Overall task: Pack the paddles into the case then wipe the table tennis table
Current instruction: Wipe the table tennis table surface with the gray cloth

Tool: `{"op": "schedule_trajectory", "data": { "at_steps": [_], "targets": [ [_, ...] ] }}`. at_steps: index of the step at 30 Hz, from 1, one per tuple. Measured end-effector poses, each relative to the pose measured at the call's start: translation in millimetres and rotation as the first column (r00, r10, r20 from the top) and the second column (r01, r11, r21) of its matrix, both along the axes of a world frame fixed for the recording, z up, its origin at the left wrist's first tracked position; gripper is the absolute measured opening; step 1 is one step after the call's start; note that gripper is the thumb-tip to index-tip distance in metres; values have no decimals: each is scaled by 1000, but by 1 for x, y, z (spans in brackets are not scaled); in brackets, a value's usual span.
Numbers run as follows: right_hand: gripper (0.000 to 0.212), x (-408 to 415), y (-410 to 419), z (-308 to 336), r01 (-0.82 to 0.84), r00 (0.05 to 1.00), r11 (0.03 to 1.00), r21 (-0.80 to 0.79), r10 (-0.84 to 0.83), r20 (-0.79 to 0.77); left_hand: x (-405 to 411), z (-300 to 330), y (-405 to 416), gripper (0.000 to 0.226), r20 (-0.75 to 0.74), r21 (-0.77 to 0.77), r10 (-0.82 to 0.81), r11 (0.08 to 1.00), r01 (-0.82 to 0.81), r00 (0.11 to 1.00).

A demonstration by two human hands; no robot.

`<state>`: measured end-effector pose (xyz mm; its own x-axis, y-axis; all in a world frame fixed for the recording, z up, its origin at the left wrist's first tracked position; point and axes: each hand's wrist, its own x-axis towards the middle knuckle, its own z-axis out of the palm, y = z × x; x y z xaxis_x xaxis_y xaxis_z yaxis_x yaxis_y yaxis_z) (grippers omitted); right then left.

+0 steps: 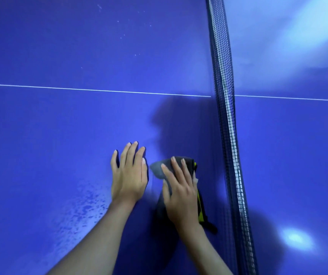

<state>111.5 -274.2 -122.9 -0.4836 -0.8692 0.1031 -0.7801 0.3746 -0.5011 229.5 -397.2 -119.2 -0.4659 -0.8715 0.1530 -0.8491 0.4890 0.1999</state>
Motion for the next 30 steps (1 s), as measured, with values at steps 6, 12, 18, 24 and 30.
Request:
{"op": "schedule_trajectory", "data": {
  "at_steps": [6, 12, 18, 24, 30],
  "targets": [
    [40, -70, -134, -4, 42, 999, 995, -89, -41, 14, 0, -9, -2, 47, -5, -91, -47, 995, 47, 999],
    [41, -111, -222, -3, 48, 998, 998, -29, -47, 40, -2, -12, -4, 47, 25, -98, -53, 994, 56, 998],
    [42, -97, -208, 0, 35, 997, 999, -5, -35, 63, -2, -9, -4, 50, 35, -55, -54, 997, 56, 998],
    [44, -24, -115, 2, -39, 997, 999, -16, 40, 66, 4, 4, -1, 50, -126, -16, -116, 993, 115, 985],
    [46, 70, -21, 6, 4, 1000, 1000, 18, -4, -10, 41, 33, -35, 44, -187, -55, -112, 993, 103, 976]
  ]
}}
